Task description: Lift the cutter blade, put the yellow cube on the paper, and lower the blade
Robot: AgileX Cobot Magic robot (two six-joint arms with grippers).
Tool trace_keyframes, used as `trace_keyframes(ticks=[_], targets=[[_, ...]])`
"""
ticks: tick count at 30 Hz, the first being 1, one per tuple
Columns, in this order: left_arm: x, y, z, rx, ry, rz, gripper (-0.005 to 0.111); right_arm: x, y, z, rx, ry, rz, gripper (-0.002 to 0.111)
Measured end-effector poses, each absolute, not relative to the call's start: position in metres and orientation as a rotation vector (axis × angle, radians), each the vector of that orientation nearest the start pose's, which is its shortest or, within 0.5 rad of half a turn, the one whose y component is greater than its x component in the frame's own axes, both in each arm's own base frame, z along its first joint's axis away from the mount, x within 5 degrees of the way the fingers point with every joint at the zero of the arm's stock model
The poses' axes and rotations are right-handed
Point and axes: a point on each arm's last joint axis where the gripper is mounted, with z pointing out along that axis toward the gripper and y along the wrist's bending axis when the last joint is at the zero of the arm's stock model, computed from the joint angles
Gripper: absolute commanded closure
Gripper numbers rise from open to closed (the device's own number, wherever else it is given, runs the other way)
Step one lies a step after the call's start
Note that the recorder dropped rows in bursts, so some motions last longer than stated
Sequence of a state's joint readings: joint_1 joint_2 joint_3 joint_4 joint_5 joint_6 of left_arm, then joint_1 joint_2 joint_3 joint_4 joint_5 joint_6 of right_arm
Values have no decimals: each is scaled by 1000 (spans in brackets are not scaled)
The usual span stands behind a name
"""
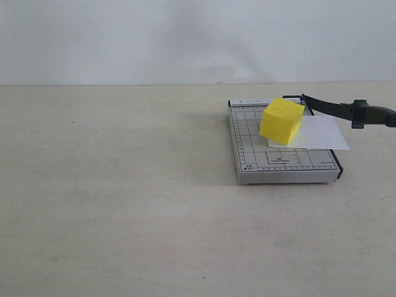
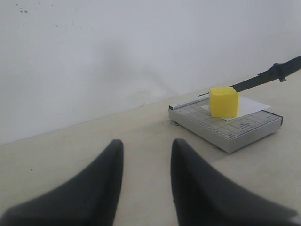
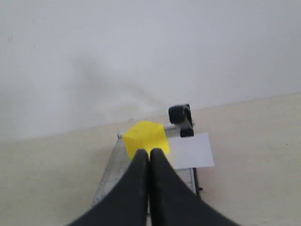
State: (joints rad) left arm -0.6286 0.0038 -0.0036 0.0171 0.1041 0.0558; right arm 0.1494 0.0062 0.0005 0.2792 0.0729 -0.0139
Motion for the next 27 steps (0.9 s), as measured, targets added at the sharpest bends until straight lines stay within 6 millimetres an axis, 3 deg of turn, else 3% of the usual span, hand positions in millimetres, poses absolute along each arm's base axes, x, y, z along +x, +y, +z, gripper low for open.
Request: trace_keyframes(ticks=[7,15,22,27], targets=[[46,-33,205,550,1507,-431,73,56,8,214,313,1470,574,108],[46,-33,205,550,1507,-431,73,56,8,215,382,1459,649,108],[46,-33,205,550,1507,-431,73,44,8,264,201,1382,522,108],[46,-33,205,550,1507,-431,73,35,8,287,168,1339,515,108]])
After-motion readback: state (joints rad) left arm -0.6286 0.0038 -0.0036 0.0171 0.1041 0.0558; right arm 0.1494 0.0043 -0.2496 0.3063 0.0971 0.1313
